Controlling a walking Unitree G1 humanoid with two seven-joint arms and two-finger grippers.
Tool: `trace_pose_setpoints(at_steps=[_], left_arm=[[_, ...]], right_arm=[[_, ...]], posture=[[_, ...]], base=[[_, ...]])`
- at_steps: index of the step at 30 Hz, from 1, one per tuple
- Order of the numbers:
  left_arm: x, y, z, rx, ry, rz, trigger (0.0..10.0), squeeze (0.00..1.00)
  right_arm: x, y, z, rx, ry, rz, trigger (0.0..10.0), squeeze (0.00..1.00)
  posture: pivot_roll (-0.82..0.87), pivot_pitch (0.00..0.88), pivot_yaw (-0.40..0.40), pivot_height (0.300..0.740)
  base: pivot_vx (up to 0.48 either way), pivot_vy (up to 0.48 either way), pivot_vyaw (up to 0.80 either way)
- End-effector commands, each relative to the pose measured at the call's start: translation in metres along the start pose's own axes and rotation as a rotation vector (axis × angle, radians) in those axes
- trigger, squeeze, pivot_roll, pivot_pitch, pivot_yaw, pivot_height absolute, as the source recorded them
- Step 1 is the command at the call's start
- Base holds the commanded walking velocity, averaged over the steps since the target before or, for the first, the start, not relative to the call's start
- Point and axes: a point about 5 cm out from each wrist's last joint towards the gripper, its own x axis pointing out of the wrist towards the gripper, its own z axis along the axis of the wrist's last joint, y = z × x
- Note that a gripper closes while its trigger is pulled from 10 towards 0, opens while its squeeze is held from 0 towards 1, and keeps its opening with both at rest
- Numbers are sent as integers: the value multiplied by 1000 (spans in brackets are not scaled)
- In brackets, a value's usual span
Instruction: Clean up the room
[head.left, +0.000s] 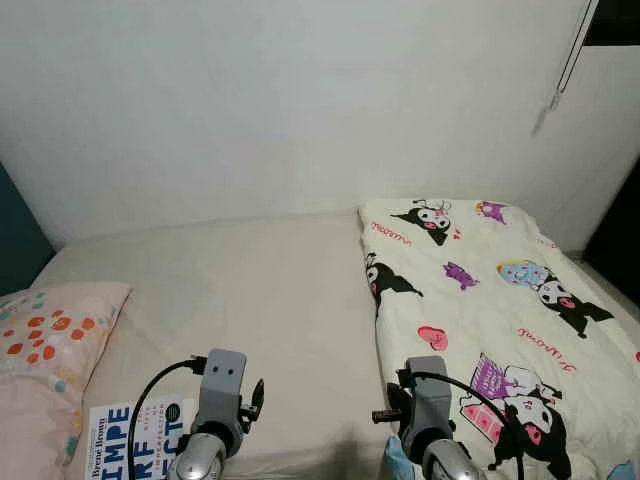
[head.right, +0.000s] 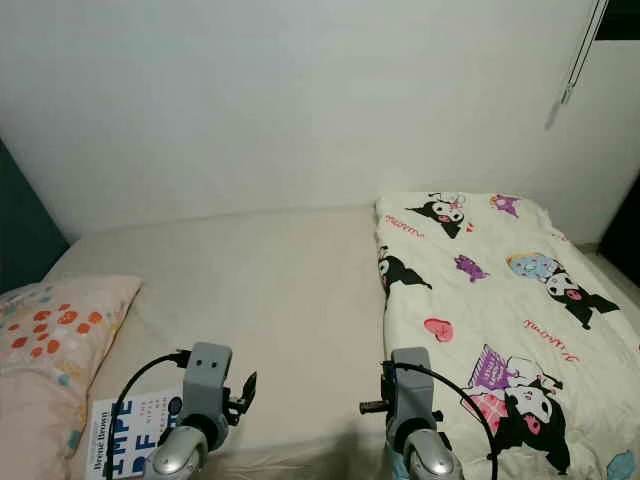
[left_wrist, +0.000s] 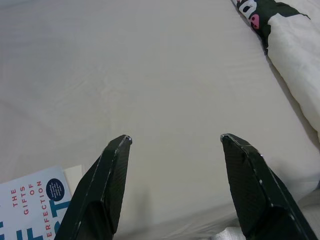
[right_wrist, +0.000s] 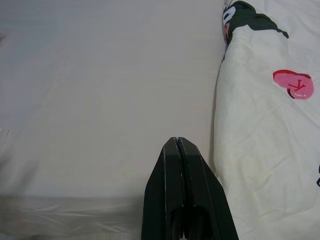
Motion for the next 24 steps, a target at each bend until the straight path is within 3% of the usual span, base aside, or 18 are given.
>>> trace_pose_setpoints(at_steps=[1, 14, 24], left_arm=[[0, 2, 1, 14, 0, 1, 10000, 0], [-1, 1, 3, 28, -13, -9, 10000, 0], [0, 0, 4, 31, -16, -13, 10000, 0]], right_arm=[[1, 3, -2, -2, 16, 12, 10000, 0], [1, 5, -1, 0, 16, 17, 10000, 0], [2, 5, -1, 2, 16, 18, 10000, 0]], posture=[[-2, 9, 8, 740], [-2, 13, 11, 740], [-1, 15, 9, 740]], base=[[0, 0, 0], [0, 0, 0], [0, -439, 0]])
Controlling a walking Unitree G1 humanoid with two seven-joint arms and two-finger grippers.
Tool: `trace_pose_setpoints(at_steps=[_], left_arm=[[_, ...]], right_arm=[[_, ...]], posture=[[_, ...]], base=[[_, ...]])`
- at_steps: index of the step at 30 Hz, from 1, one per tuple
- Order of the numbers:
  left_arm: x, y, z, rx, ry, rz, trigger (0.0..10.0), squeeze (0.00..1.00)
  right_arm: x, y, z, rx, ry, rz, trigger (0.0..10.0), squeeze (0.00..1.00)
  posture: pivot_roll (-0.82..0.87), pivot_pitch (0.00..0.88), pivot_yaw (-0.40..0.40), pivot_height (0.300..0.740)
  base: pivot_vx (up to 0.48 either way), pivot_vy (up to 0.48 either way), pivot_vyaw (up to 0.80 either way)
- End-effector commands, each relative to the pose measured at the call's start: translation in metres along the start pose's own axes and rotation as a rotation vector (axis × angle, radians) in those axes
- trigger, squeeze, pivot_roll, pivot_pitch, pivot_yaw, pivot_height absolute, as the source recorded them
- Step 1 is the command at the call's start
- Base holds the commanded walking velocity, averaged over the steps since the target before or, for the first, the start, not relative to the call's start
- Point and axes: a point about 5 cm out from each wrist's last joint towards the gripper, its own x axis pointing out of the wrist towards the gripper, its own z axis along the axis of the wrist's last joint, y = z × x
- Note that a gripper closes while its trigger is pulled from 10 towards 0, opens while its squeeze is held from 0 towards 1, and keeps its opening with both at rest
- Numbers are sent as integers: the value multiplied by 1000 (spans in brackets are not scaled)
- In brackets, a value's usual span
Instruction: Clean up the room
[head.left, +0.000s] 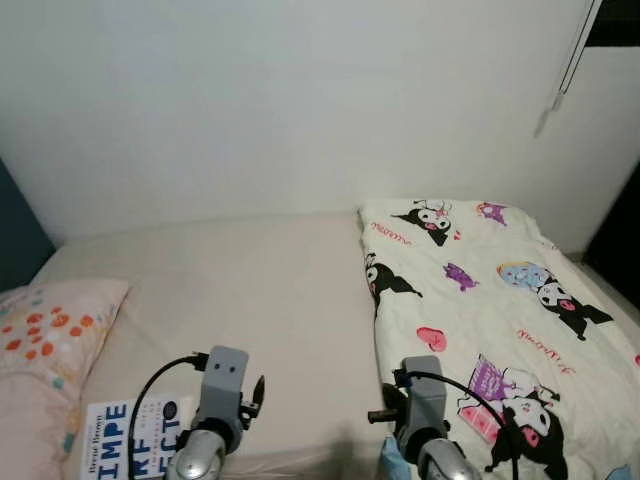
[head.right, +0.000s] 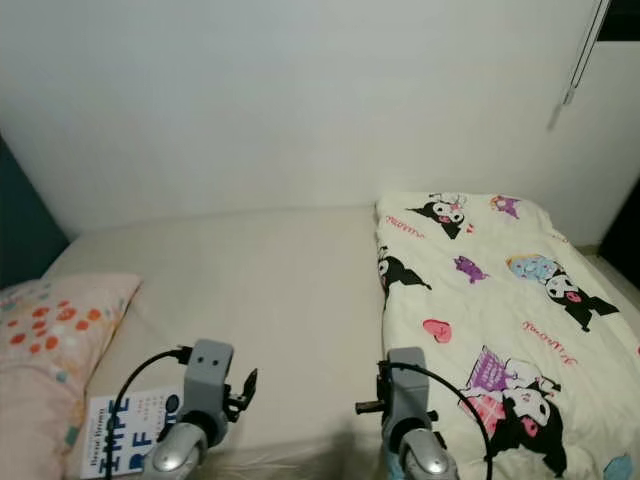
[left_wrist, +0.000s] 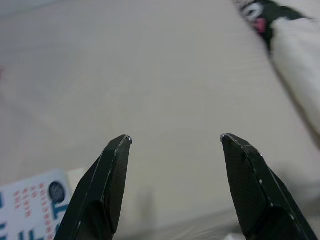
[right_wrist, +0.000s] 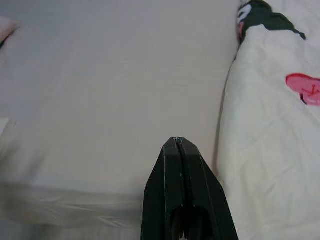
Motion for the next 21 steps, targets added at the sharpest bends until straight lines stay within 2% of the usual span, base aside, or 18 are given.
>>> trace_pose_setpoints(at_steps=[1, 21], left_arm=[[-1, -3, -2, -1, 7, -10, 10000, 0], [-4, -3, -3, -2, 16, -9, 10000, 0]], right_arm=[[0, -3, -1, -1, 11, -9, 10000, 0], [-2, -2, -3, 1, 19, 1, 10000, 0]], posture=[[-1, 15, 9, 740], [3, 21, 11, 740]], base=[[0, -480, 0], [0, -480, 0]])
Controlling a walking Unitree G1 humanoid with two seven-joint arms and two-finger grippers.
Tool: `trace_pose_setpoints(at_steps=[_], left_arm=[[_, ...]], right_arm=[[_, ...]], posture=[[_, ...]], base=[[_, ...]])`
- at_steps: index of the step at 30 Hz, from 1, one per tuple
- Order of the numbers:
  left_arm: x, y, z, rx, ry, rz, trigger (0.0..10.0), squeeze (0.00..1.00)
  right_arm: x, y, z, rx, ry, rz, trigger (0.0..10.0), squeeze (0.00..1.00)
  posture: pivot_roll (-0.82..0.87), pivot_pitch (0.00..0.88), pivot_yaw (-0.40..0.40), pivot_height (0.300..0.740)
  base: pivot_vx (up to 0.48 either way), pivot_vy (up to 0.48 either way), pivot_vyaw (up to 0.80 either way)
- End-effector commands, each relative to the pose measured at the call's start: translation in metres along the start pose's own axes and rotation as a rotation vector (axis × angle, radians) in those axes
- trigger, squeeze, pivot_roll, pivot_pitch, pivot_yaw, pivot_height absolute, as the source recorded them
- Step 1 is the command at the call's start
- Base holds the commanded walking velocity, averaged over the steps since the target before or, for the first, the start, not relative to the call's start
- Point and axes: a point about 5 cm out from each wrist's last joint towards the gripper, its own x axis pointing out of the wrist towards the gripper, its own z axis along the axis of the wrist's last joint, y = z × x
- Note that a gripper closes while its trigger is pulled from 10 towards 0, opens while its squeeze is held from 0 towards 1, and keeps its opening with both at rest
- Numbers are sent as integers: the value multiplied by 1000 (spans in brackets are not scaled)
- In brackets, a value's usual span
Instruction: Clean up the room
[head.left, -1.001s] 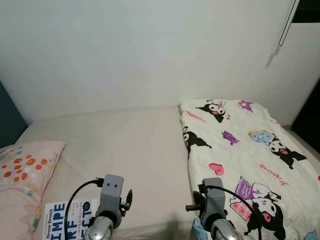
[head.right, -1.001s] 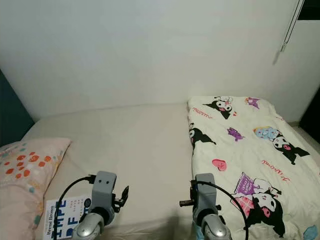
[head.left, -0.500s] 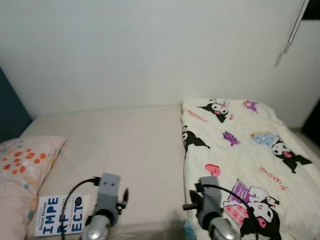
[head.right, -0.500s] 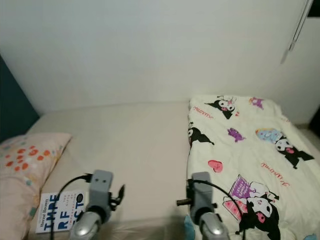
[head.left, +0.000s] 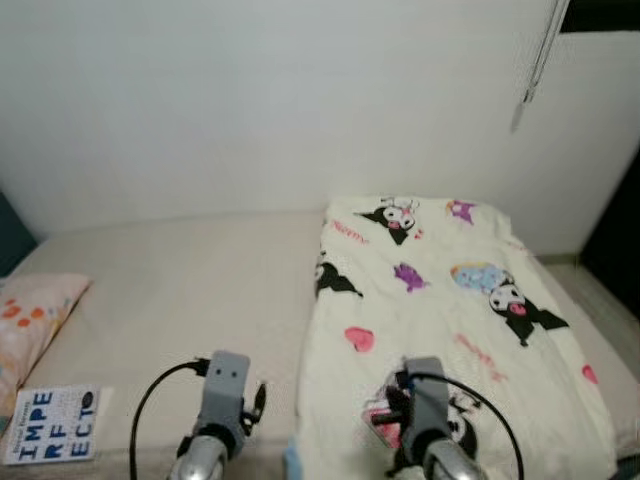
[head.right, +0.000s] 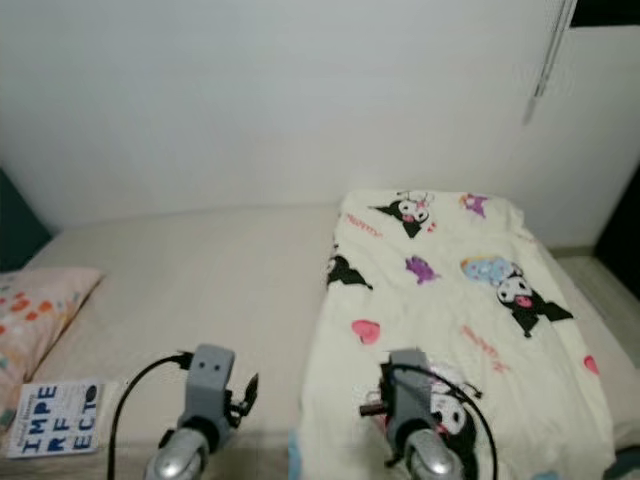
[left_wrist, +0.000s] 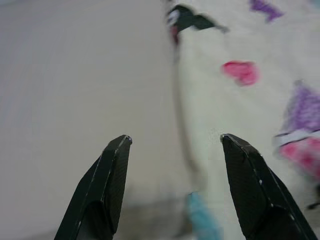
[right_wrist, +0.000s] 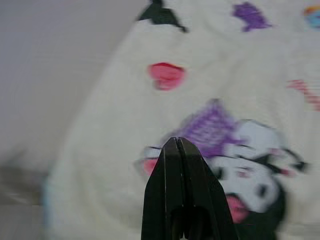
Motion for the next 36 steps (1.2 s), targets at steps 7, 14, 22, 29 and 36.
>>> trace_pose_setpoints(at_steps=[7, 14, 22, 29, 36], left_arm=[[-2, 5, -3, 14, 15, 4, 10000, 0], [-3, 5, -4, 19, 28, -9, 10000, 0], [-3, 1, -6, 36, 55, -59, 10000, 0], [-1, 2, -4, 47, 49, -40, 10000, 0], [-1, 1, -3, 41, 43, -38, 10000, 0]], right_arm=[[-1, 7, -2, 22, 8, 16, 10000, 0], [-2, 8, -4, 25, 9, 15, 10000, 0], [-2, 8, -4, 28, 10, 14, 10000, 0], [-3, 7, -4, 31, 9, 8, 10000, 0], [-3, 6, -4, 31, 11, 4, 10000, 0]], posture=[[3, 20, 12, 740], [5, 17, 15, 740], [4, 16, 21, 740], [3, 17, 23, 740], [4, 24, 22, 740]], base=[[0, -480, 0], [0, -411, 0], [0, 349, 0], [0, 199, 0], [0, 0, 0]])
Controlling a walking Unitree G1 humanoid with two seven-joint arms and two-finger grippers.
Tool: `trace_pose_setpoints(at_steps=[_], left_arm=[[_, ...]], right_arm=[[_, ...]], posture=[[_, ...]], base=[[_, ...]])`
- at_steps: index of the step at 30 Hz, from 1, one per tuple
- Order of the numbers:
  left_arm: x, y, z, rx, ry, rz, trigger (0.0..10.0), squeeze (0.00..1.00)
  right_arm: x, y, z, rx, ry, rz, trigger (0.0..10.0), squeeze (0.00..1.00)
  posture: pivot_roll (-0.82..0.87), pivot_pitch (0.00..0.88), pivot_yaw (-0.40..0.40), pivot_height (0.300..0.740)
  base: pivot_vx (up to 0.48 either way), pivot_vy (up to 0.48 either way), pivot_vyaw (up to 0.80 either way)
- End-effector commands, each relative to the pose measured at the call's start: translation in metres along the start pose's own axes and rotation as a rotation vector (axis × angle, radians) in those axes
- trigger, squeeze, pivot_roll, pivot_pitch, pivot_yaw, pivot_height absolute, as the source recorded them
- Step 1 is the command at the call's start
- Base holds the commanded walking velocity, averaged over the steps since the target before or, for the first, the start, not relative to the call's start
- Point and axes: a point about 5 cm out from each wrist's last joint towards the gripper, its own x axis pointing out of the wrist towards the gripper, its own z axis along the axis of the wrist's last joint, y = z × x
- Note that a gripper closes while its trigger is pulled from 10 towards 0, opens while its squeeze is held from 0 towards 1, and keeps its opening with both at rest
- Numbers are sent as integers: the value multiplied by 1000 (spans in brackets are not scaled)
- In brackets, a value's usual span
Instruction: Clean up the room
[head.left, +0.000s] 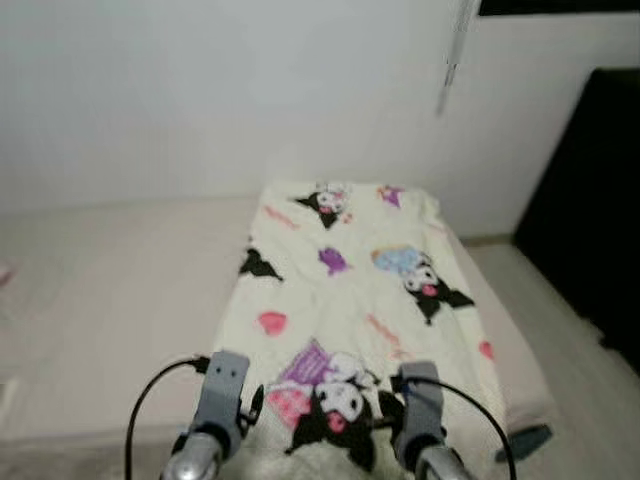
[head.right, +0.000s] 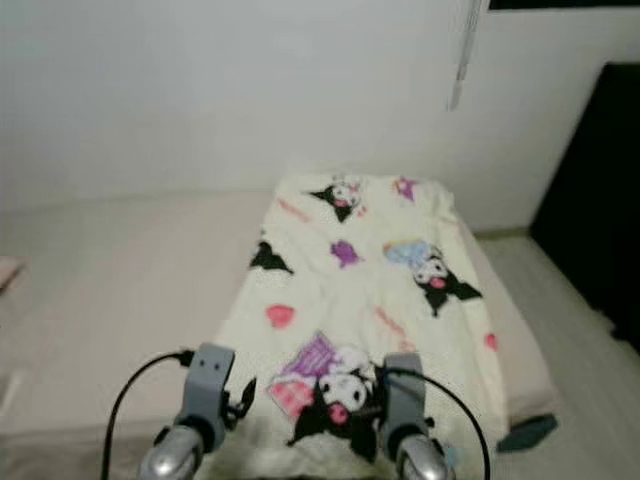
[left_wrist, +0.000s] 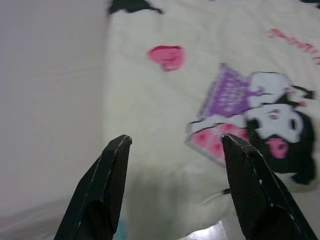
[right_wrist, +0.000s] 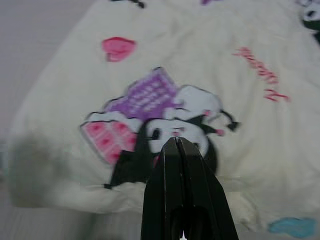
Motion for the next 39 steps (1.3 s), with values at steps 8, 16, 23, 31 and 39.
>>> trace_pose_setpoints(at_steps=[8, 16, 23, 31, 39], left_arm=[[-2, -1, -1, -16, -4, 12, 10000, 0], [-2, -1, 0, -2, -12, 13, 10000, 0], [-2, -1, 1, 4, -14, 9, 10000, 0], [-2, -1, 1, 3, -13, 13, 10000, 0], [-3, 0, 0, 2, -10, 16, 10000, 0]], right_arm=[[1, -4, 2, 18, -3, -18, 10000, 0], [1, -4, 3, 14, -3, -14, 10000, 0], [0, -4, 3, 13, -3, -14, 10000, 0], [0, -4, 2, 13, -2, -13, 10000, 0], [-1, -4, 2, 13, -2, -12, 10000, 0]], posture=[[5, 30, 16, 740], [4, 29, 16, 740], [4, 32, 17, 740], [5, 31, 16, 740], [4, 35, 17, 740]], base=[[0, 0, 0], [0, 0, 0], [0, -384, 0], [0, -480, 0], [0, -480, 0]])
